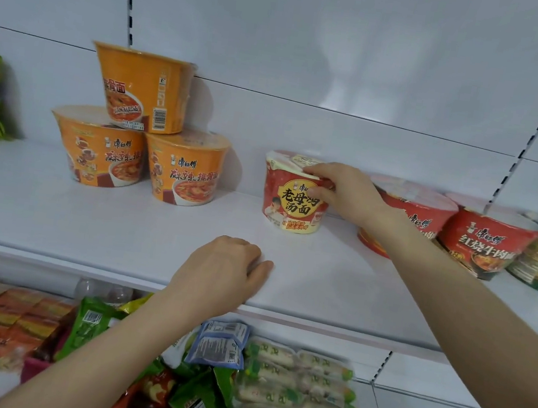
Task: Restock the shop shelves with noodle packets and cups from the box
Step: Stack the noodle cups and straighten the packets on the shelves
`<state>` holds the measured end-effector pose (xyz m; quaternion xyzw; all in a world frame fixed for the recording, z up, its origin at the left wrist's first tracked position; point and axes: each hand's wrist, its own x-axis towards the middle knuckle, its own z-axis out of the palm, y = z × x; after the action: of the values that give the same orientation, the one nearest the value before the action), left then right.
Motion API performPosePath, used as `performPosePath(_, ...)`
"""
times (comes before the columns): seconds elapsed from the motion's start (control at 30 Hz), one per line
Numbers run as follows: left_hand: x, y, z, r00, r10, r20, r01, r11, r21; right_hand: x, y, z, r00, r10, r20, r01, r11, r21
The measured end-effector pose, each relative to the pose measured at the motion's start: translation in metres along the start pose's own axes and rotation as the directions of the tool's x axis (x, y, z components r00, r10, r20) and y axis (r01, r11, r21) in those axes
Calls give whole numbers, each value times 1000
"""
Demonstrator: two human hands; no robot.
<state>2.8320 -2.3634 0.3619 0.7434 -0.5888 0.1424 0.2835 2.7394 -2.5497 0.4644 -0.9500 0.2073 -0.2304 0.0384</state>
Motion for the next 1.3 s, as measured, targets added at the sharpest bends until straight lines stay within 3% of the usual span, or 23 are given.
performPosePath(0.3,0,-1,0,1000,10,-6,-10,1000,6,-2,1,1,1000,-8,4,9,1000,-25)
performPosePath(0.5,0,-2,-1,1000,21,-10,-21,1000,2,-3,-4,-9,995,-11,95,13,1000,-22)
performPosePath(0.7,-2,0,-3,1000,1,-9,-2,1000,-11,-15,-29,-25,992,-68,-108,71,997,28)
performPosePath(0.87,-5,4,-8,998,16,-53,-13,998,54,-16,-49,-19,988,-112,-104,121,989,88)
performPosePath(1.07,-15,-6,-28,988,140,-67,-123,968,220,-6,-73,-5,976,-188,-109,200,973,113)
performPosePath(1.3,-35,-78,-75,984,135,-119,-93,946,312,31,-128,4,951,-261,-168,281,954,106)
